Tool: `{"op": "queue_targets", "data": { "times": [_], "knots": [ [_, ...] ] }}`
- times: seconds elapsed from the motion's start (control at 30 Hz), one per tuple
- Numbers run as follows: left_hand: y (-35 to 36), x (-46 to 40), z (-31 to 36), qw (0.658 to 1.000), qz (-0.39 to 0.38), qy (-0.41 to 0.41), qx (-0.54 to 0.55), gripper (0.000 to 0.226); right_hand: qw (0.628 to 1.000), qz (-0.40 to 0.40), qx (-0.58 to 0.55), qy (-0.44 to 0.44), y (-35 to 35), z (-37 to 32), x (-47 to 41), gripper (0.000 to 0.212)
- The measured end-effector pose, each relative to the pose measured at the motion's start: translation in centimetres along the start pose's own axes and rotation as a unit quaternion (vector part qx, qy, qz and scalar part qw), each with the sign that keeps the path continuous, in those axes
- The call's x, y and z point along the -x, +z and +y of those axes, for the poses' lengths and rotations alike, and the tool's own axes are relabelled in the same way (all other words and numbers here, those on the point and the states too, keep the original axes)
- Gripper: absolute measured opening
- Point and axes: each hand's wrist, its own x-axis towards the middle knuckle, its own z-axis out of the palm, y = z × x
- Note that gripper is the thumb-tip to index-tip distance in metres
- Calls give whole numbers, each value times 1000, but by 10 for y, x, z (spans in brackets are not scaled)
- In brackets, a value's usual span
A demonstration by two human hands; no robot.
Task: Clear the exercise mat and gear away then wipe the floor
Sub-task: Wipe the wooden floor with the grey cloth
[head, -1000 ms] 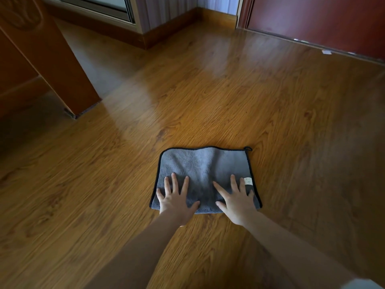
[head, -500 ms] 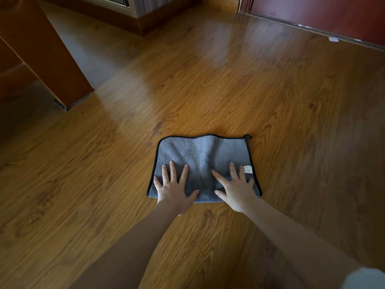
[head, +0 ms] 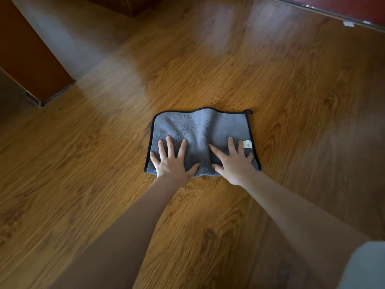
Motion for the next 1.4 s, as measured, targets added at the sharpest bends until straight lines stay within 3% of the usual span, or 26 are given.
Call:
{"op": "queue_targets", "data": {
  "times": [0.5, 0.87, 1.1, 1.4],
  "knots": [
    [1, -27, 2, 999, 27, -2, 27, 81, 1000, 30, 4, -3, -1, 3, -25, 59],
    [52, 92, -40, 996, 87, 5, 21, 79, 989, 133, 10, -55, 73, -17, 84, 60],
    [72, 163, -90, 998, 64, 26, -10, 76, 986, 122, 2, -117, 111, -57, 147, 58],
    [60, 185, -126, 1000, 17, -18, 13, 73, 974, 108, 33, -196, 112, -87, 141, 54]
  ]
}}
